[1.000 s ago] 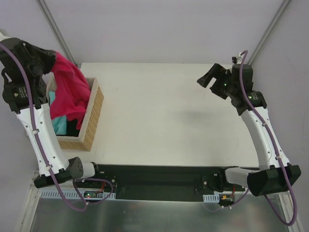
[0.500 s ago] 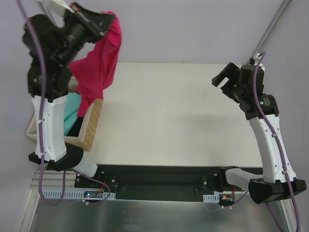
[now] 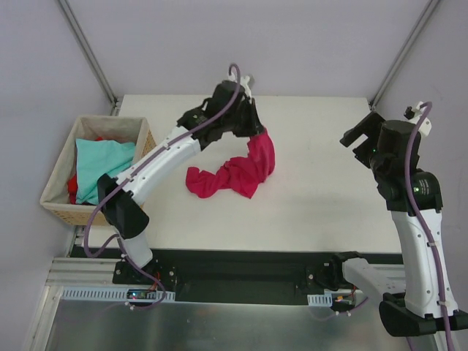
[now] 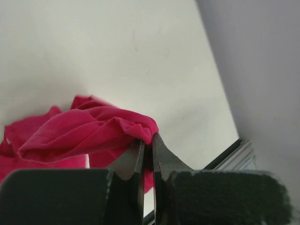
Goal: Fold and stack the t-shirts
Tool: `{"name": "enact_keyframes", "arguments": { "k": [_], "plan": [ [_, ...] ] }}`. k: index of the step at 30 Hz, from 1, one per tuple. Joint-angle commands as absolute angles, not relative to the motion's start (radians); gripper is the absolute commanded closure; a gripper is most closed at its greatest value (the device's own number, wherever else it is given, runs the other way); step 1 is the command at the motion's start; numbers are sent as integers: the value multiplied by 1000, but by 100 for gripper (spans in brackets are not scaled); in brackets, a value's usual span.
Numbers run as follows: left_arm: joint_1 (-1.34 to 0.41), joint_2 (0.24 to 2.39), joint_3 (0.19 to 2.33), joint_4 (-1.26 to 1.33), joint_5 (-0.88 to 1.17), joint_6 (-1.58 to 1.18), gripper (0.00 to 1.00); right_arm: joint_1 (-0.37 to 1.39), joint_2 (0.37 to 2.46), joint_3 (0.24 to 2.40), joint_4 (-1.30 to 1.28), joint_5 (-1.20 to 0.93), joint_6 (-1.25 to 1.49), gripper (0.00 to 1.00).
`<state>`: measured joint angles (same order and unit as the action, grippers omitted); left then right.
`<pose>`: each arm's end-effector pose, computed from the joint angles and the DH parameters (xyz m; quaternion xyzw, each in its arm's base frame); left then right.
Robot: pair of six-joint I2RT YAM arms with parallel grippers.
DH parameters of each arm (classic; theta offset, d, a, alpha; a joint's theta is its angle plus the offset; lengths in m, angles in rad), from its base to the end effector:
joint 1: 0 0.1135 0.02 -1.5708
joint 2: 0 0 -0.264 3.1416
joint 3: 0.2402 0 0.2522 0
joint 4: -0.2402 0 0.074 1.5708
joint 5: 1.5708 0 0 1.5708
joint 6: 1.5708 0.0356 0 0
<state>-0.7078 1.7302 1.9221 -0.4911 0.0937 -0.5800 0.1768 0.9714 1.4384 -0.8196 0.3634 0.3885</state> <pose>0.2983 -0.2597 0.4475 0.0791 0.8003 -0.3862 0.4518 0.1631 0.0163 0.4583 0.1880 0.7912 0.0146 0.5817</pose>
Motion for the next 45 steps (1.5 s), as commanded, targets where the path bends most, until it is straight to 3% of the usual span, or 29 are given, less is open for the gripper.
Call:
{"name": "enact_keyframes", "arguments": {
  "k": [1,6,20,26,34,42,45],
  "plan": [
    [-716,1796,1715,-390,94,-620,100,170,957,1396,-844,388,374,4],
    [-716,1890,1591,-370,81,-658,100,172,973,1388,-862,359,348,4],
    [-716,1899,1586,-377,9,-641,100,170,980,1379,-858,298,305,4],
    [-707,1777,1514,-459,-288,-505,100,185,1028,1267,-772,56,217,4],
    [-643,1836,1480,-503,-235,-480,100,325,1141,1103,-612,-60,115,4],
    [-643,1829,1511,-520,-224,-472,100,465,1253,1160,-526,-45,11,4],
    [-643,1921,1584,-526,-192,-448,100,465,1284,1157,-470,-49,21,4]
  ]
}}
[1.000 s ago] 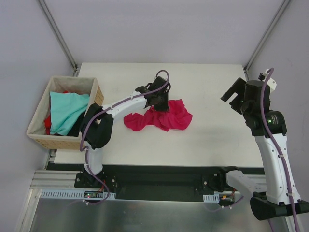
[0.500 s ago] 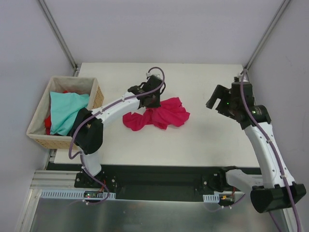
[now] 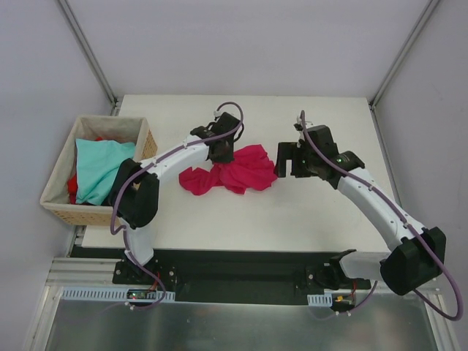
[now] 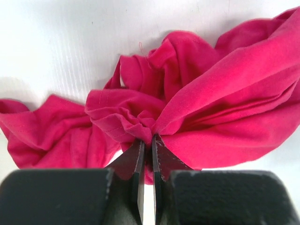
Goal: Fold and stack the t-shirts
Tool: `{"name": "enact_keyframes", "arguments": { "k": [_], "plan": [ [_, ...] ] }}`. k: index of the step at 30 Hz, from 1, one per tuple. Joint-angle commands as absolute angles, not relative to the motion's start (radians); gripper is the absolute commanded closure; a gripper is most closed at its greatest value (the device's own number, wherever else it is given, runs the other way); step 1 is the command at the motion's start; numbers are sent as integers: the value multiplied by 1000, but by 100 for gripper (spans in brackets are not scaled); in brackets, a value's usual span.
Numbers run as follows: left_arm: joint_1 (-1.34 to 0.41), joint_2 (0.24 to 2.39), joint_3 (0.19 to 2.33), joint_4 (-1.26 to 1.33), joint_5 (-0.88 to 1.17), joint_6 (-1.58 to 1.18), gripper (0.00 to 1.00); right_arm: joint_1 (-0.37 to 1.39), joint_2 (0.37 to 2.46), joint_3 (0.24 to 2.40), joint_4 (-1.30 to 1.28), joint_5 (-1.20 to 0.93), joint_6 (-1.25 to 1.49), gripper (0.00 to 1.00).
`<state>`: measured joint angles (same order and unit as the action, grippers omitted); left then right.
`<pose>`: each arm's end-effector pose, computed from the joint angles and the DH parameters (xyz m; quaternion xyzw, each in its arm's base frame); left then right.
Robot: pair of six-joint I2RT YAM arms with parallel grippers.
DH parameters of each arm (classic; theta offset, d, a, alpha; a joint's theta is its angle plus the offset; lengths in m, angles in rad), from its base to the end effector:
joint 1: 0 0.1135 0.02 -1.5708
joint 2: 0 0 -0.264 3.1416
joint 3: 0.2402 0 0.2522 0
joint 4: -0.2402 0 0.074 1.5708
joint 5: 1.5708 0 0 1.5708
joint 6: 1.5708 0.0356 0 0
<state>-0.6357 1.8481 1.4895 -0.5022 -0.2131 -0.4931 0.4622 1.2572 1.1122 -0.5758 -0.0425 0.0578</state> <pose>0.3373 -0.2395 0.2551 0.0296 0.9326 -0.1006 0.3454 0.2427 0.1226 0.3163 -0.1915 0.8905 0.1247 0.3934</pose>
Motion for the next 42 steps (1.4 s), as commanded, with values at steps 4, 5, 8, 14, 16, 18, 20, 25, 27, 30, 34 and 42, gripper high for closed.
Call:
{"name": "enact_keyframes", "arguments": {
  "k": [4,5,8,14,16,18,20,25,27,30,34,42],
  "plan": [
    [-643,2002,1605,-578,-189,-515,100,465,1325,1163,-418,-93,38,4],
    [-643,2003,1594,-572,-196,-523,100,466,1333,1151,-396,-110,34,4],
    [-641,2054,1592,-578,-202,-488,100,468,1365,1120,-344,-118,37,4],
    [-635,2005,1565,-581,-204,-491,100,471,1378,1160,-347,-123,25,4],
    [-617,1965,1562,-587,-163,-470,85,476,1374,1187,-354,-127,14,4],
    [-597,1884,1546,-594,-137,-460,42,488,1374,1213,-385,-88,17,4],
    [-557,1759,1488,-601,-104,-448,22,503,1371,1244,-406,-65,35,4],
    [-436,1464,1220,-604,-11,-446,14,575,1400,1269,-391,-35,6,4],
    [-396,1361,1148,-606,55,-456,15,652,1486,1337,-414,26,-47,4],
    [-354,1253,1008,-604,91,-485,16,730,1613,1452,-442,99,-55,4],
    [-338,1192,875,-603,92,-534,17,823,1776,1570,-414,109,-123,4],
    [-282,1178,782,-569,115,-591,16,874,2043,1784,-468,69,-152,9]
  ]
}}
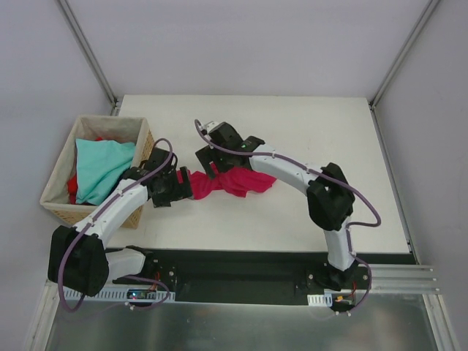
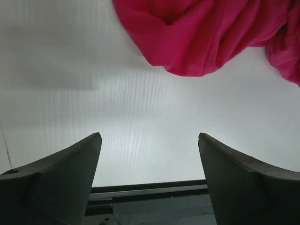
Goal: Fold and stack the t-shirts
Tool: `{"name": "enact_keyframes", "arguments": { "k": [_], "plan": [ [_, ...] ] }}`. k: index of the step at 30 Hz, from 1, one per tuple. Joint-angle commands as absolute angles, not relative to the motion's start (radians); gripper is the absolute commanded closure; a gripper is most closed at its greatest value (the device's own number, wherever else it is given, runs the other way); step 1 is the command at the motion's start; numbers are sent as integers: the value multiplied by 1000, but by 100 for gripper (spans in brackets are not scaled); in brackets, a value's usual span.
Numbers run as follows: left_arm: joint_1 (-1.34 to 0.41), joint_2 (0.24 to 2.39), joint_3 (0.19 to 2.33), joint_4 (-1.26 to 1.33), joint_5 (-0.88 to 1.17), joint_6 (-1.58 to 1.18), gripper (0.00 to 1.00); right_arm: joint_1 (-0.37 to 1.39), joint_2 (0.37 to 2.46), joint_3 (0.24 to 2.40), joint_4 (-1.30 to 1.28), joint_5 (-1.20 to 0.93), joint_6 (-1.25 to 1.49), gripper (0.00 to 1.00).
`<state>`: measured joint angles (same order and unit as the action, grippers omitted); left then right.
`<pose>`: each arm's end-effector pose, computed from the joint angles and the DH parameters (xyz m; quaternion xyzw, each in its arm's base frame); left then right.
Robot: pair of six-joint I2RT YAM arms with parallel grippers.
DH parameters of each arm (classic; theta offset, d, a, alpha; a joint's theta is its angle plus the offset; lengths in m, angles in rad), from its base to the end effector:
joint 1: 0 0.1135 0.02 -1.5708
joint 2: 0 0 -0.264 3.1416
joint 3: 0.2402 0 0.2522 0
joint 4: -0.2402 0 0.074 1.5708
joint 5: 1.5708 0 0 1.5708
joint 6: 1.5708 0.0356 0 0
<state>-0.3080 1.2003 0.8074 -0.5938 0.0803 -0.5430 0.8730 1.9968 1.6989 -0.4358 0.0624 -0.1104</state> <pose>0.2222 -0.0737 0.2299 -0.1007 0.9516 -0.1538 0.2462 0.2987 0.3528 0.2660 -0.4200 0.8110 0.1247 0.3877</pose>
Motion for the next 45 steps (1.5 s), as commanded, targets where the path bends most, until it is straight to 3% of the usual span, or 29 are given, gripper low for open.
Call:
{"name": "enact_keyframes", "arguments": {
  "k": [1,7,10,13,14,15,16,26,29,33,37,40,45],
  "plan": [
    [-278,1174,766,-548,126,-591,16,882,2058,1792,-471,86,-175,9],
    [-268,1193,738,-505,169,-594,16,887,2140,1838,-517,199,-219,23],
    [-268,1222,739,-485,167,-601,16,887,2151,1832,-515,230,-235,36],
    [-267,1261,744,-450,147,-617,16,885,2146,1830,-511,273,-244,63],
    [-267,1272,749,-443,141,-623,16,882,2145,1829,-508,285,-245,83],
    [-265,1285,756,-422,143,-636,16,879,2137,1829,-508,287,-241,93],
    [-265,1316,764,-414,143,-644,16,870,2122,1824,-503,290,-235,99],
    [-265,1497,850,-296,113,-732,22,776,1818,1711,-442,212,-137,99],
    [-267,1551,856,-241,117,-765,32,747,1734,1608,-413,213,-103,99],
    [-267,1618,885,-219,89,-778,57,698,1593,1484,-387,236,-75,99],
    [-265,1617,933,-228,83,-741,100,629,1503,1431,-423,241,-37,99],
    [-265,1537,1014,-273,77,-689,100,559,1433,1466,-468,236,-17,99],
    [-262,1459,1331,-444,11,-543,100,439,1373,1594,-505,227,-38,99]
  ]
}}
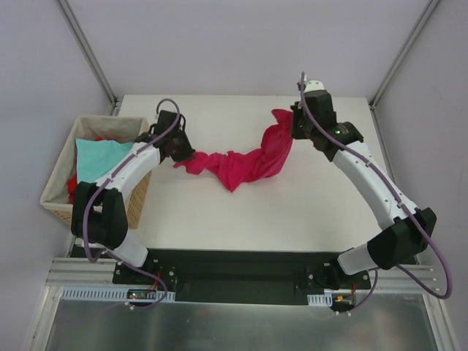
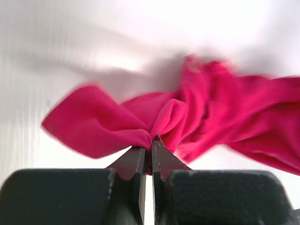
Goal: Fold and stack the t-shirts
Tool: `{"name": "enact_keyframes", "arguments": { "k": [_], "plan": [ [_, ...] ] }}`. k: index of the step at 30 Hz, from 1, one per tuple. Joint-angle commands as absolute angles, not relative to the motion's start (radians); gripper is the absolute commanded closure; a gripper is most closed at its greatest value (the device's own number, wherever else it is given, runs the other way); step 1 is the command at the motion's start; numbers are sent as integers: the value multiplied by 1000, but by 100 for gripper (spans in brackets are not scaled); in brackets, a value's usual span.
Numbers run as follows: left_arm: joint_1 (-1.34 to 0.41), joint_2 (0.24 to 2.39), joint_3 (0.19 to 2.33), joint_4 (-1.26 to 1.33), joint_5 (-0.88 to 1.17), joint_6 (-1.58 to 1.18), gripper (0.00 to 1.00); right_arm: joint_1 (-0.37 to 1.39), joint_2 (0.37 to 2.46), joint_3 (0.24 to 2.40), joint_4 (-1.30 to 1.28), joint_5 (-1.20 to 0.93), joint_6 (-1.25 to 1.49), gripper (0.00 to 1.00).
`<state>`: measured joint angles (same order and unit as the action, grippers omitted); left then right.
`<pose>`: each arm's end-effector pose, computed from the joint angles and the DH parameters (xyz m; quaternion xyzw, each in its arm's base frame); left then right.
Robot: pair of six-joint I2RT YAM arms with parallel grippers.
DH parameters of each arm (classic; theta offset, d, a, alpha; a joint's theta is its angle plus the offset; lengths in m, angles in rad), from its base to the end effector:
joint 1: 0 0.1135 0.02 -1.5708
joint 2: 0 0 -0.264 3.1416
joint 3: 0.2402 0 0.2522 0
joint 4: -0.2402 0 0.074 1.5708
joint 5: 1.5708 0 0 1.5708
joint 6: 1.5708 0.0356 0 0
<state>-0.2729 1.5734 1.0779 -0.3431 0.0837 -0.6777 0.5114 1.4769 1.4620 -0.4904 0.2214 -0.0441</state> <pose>0.3246 -0.0939 0.2324 -0.1729 0.9169 -0.1984 0.3001 0.2970 0.1577 0.3800 -0.1808 0.8387 0.0243 0.5131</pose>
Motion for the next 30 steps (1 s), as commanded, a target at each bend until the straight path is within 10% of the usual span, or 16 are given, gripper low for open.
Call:
{"name": "enact_keyframes", "arguments": {
  "k": [1,12,22,30],
  "plan": [
    [-261,1456,1385,-466,6,-522,100,430,1365,1655,-521,227,-46,99],
    [-258,1327,1700,-664,-54,-457,100,362,1192,1766,-672,357,-12,99],
    [-308,1276,1117,-617,34,-621,100,311,1025,982,-729,166,300,99],
    [-400,1286,873,-600,14,-658,100,313,1051,894,-815,86,296,88]
  ]
}}
